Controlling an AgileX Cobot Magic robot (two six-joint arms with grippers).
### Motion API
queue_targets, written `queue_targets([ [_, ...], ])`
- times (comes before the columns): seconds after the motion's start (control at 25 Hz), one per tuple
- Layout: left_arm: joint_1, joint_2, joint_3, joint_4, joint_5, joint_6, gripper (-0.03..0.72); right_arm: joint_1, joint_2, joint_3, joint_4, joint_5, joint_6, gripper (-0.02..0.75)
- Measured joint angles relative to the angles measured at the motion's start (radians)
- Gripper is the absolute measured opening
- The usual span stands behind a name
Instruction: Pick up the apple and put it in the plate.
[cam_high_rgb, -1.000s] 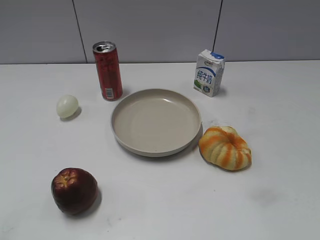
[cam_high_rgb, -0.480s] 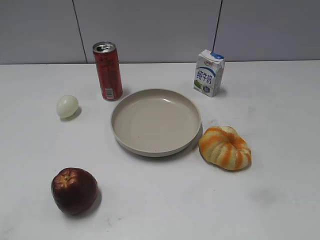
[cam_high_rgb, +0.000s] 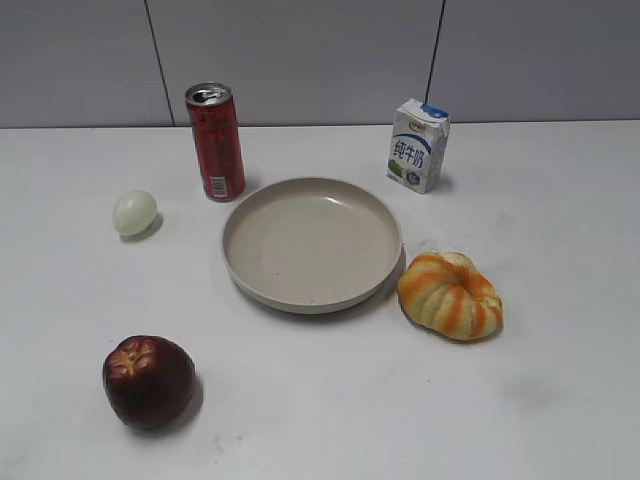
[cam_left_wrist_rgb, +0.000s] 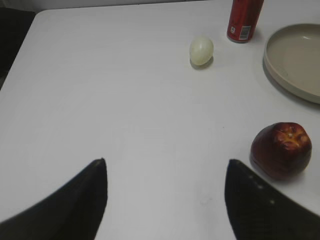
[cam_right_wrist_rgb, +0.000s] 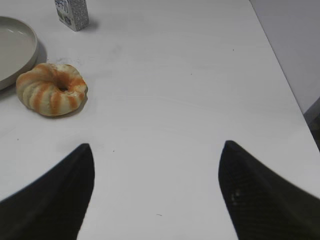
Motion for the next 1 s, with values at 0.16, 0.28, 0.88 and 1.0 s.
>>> queue_targets([
  [0.16,0.000,0.167,-0.021,0.000,-0.028,0.005,0.557,0.000,0.000,0.000,0.000,0.000,0.000,0.585],
  [0.28,-0.001,0.324,-0.028,-0.038,-0.060,0.069,0.591,0.000,0.000,0.000,0.000,0.000,0.000,0.585],
  [0.88,-0.404,1.026,-0.098,-0.096,-0.235,0.197,0.623,0.000,0.000,0.000,0.000,0.000,0.000,0.585],
  [1.0,-0.479,1.156,-0.179,-0.073,-0.252,0.197,0.623,0.000,0.000,0.000,0.000,0.000,0.000,0.585],
])
